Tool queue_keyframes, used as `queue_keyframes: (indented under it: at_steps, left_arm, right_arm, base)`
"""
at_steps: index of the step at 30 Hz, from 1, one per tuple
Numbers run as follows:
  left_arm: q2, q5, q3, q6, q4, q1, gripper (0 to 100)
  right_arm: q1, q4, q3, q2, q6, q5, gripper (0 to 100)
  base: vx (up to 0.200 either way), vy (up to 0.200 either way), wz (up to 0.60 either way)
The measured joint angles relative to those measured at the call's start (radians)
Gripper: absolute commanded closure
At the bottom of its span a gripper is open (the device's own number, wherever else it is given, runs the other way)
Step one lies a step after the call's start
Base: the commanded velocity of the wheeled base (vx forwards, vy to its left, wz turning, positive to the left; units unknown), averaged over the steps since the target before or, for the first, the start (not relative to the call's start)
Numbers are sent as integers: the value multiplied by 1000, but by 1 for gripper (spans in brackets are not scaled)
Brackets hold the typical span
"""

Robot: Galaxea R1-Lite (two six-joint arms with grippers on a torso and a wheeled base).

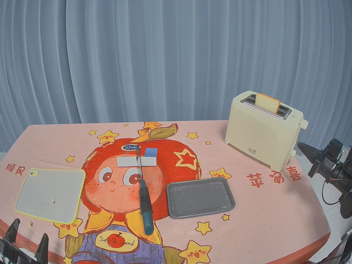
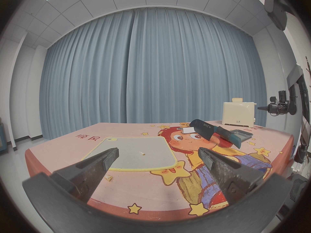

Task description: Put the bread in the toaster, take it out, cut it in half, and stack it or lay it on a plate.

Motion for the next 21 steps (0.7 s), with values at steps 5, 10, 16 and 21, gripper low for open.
queue_keyframes:
  at_steps: [5,10,16,21]
  left_arm:
    - [0,0,0,0,0,0,0]
    - [0,0,0,0,0,1,0]
    - [0,0,0,0,0,1,0]
    - [0,0,0,0,0,0,0]
  right_arm:
    - [45,0,3,-66,3,0,100]
    - [61,0,1,-101,4,-1,100]
    - [69,0,-8,-119,7,-4,0]
    - [67,0,-20,-124,9,-6,0]
  base:
    - [0,0,0]
    - [0,0,0]
    - [0,0,0]
    - [0,0,0]
